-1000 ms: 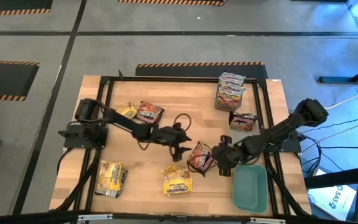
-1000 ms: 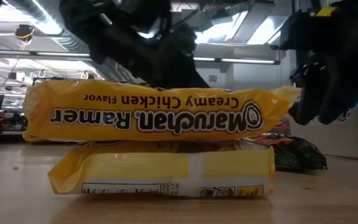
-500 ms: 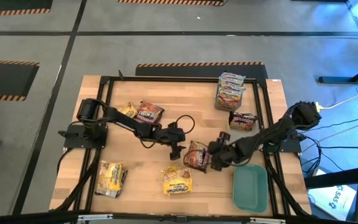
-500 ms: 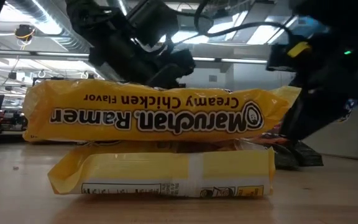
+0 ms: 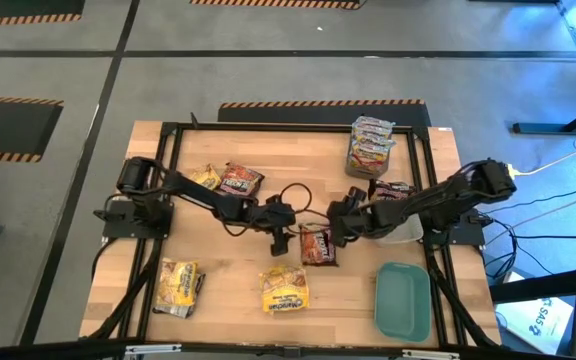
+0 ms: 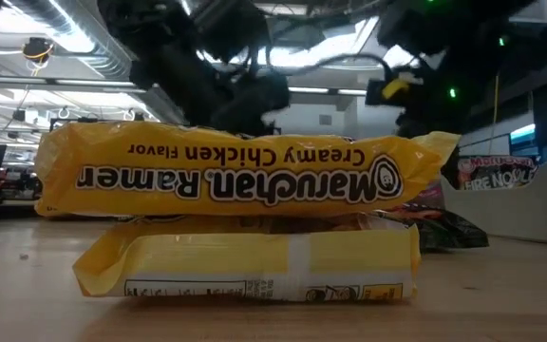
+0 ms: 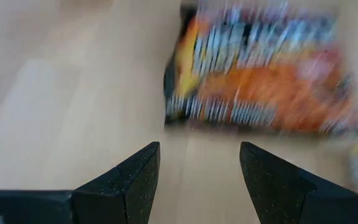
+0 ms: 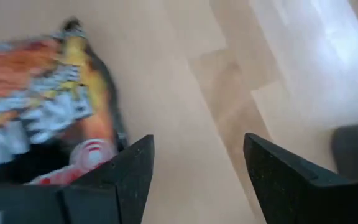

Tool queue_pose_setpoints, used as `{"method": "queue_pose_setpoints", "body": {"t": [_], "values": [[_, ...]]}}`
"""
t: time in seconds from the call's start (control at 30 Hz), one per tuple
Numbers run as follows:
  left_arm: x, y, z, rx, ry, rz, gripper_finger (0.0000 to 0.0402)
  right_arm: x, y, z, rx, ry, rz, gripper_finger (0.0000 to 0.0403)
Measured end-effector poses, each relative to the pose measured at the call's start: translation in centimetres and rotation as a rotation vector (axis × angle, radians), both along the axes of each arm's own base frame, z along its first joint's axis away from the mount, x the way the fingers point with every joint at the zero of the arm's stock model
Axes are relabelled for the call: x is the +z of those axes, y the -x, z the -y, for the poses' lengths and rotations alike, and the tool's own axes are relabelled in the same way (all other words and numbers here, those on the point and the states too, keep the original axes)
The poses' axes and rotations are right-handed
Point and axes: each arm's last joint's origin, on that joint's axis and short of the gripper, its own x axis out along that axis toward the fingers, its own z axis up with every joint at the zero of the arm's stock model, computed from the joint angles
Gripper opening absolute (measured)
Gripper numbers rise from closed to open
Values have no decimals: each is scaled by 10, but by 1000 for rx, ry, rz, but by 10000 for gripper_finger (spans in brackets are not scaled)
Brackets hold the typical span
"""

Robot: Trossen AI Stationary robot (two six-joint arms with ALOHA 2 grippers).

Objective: Sort Maruchan noodles
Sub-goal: Put the black noodle pack into the gray bin

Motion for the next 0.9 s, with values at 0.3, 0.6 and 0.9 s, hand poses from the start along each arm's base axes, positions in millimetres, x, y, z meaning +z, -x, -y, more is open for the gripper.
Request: {"method": "queue_pose_setpoints", "body": {"t": [0.3,0.6,0.9], "values": [[19,-8,14,-105,-29,179,216,16,16,-25,41,-236,20,231],[-5,-25,4,-113,-66,274,215,13,18,-54,128,-350,126,231],[-20,-23,-20,-39,-79,164,215,-13,7,-79,289,-157,133,231]]}}
